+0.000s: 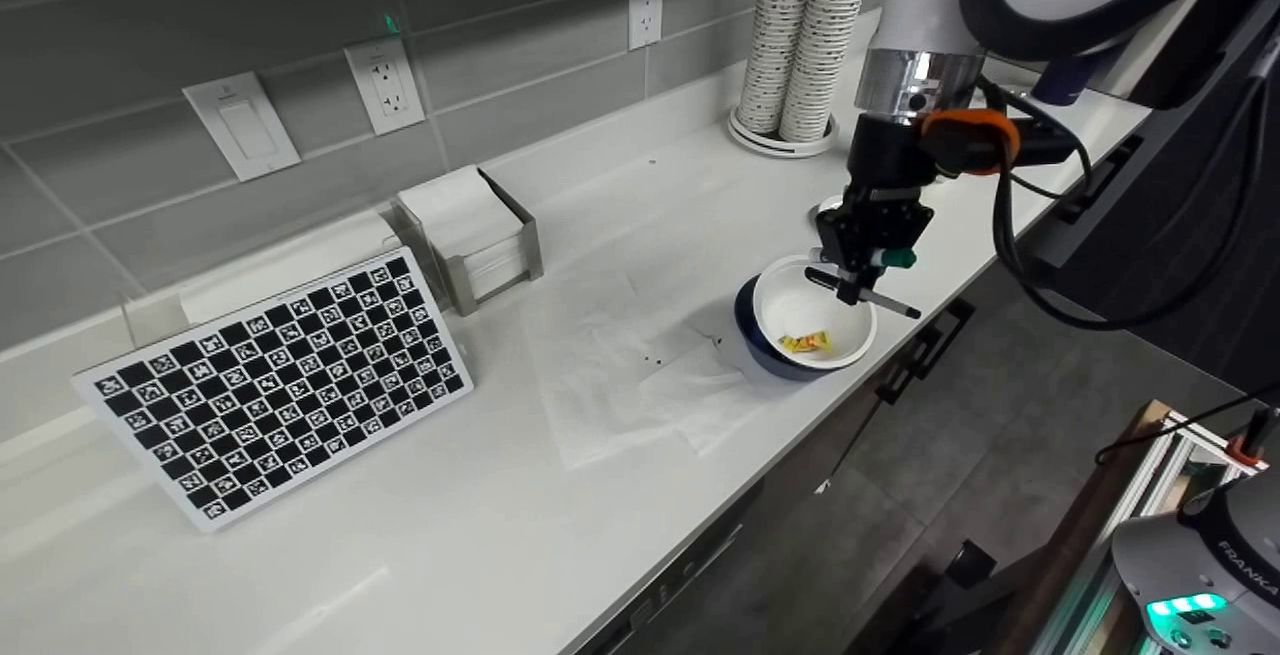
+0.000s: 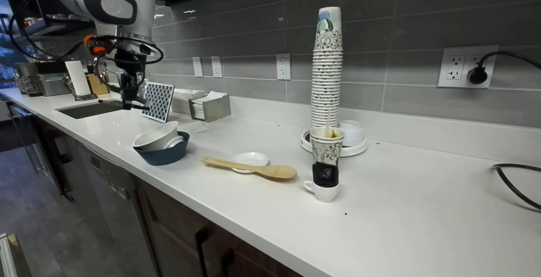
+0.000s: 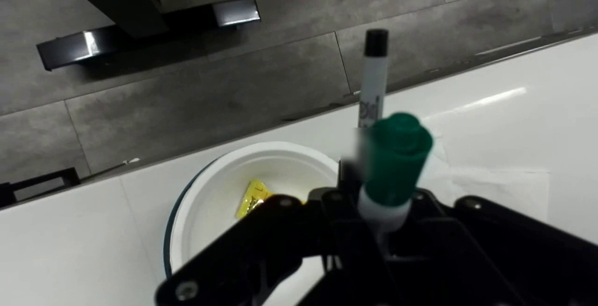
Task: Put the marker and pens in the white bowl.
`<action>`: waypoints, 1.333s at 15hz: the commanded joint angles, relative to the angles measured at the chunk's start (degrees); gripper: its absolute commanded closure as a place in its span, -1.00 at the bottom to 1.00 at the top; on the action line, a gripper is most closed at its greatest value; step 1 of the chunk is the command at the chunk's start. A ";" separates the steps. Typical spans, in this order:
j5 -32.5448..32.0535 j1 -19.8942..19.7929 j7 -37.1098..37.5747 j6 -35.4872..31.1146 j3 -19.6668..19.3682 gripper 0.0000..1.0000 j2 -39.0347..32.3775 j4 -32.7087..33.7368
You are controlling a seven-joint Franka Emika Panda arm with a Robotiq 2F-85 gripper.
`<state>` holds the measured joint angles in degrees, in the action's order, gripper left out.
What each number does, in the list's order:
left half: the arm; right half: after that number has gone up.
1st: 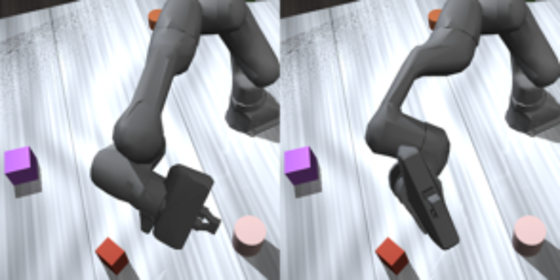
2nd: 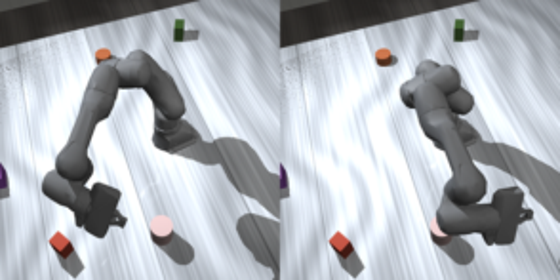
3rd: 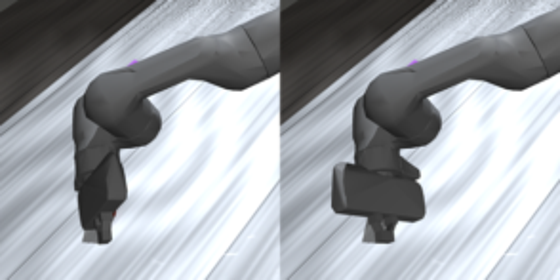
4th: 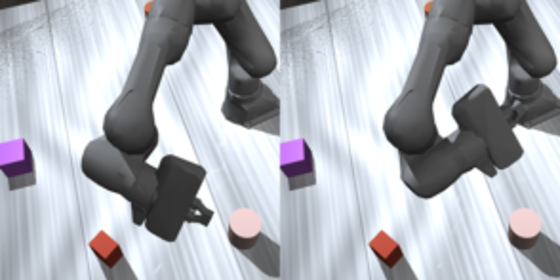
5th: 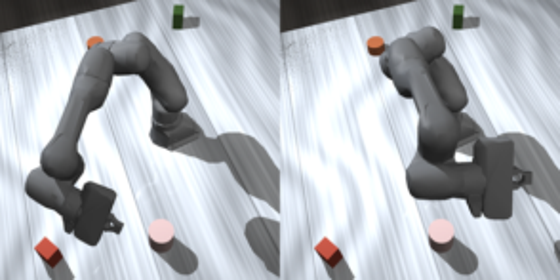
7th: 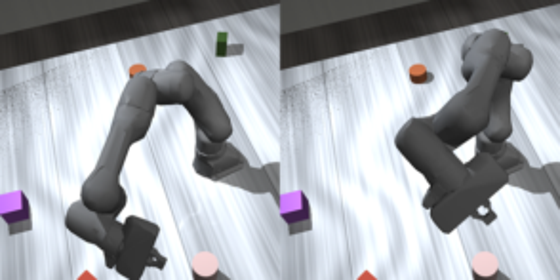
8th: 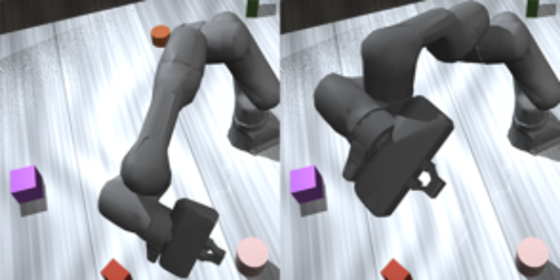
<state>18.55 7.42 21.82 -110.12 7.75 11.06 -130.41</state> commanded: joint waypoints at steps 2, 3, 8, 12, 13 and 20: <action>-0.98 -0.83 1.01 -3.67 0.35 0.93 -4.41 0.37; -0.77 -0.90 0.89 -5.38 0.23 0.93 -5.78 0.56; -3.34 -0.87 0.68 -3.99 -0.48 0.93 -11.38 1.64; -3.85 -0.54 2.29 -9.72 -0.77 0.93 -12.80 1.31; -3.98 -0.50 2.53 -10.64 -0.83 0.93 -13.06 1.45; -6.65 -0.41 3.48 -9.38 -0.92 -0.19 -14.09 2.54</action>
<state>13.88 6.85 23.98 -120.74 7.01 -1.86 -129.54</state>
